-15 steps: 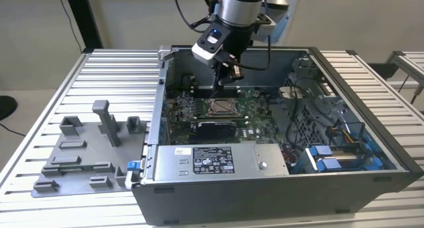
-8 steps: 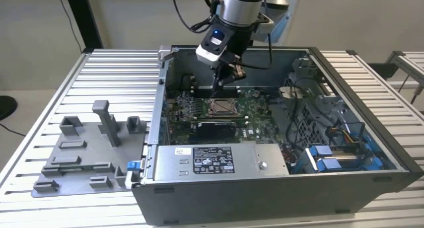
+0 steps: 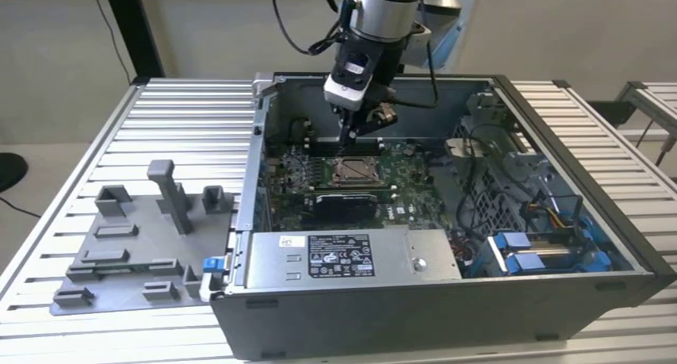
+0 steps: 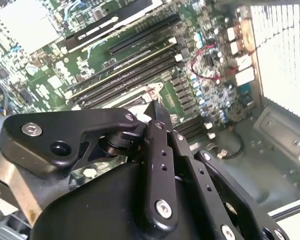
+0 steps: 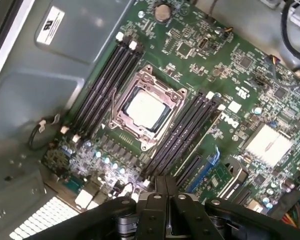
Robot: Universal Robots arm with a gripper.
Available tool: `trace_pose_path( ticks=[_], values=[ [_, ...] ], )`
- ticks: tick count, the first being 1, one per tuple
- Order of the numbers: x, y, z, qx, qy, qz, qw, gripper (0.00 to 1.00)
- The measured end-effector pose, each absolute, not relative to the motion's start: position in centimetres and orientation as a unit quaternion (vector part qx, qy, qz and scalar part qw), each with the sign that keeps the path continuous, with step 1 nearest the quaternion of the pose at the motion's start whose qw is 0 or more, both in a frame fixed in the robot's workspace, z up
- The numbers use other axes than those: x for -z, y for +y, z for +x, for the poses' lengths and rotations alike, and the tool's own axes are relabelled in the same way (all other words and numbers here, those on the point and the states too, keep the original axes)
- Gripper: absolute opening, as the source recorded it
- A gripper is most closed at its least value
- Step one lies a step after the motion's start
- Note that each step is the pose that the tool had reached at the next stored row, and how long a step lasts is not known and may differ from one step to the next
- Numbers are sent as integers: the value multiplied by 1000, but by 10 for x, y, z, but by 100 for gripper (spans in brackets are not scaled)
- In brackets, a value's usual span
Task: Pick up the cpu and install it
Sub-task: 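Install the first cpu locking lever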
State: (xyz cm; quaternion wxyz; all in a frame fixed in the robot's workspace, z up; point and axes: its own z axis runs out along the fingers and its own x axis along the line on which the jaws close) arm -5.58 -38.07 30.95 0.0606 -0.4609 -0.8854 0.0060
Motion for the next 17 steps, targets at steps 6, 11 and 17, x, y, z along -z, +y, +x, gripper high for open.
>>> trace_pose_path(
  ticks=[6,11,17],
  values=[
    [-309,-381,-56,-9,-909,-412,60,0],
    [-309,-381,-56,-12,-927,-370,60,0],
    [-309,-381,-56,-15,-946,-319,59,0]
  ],
)
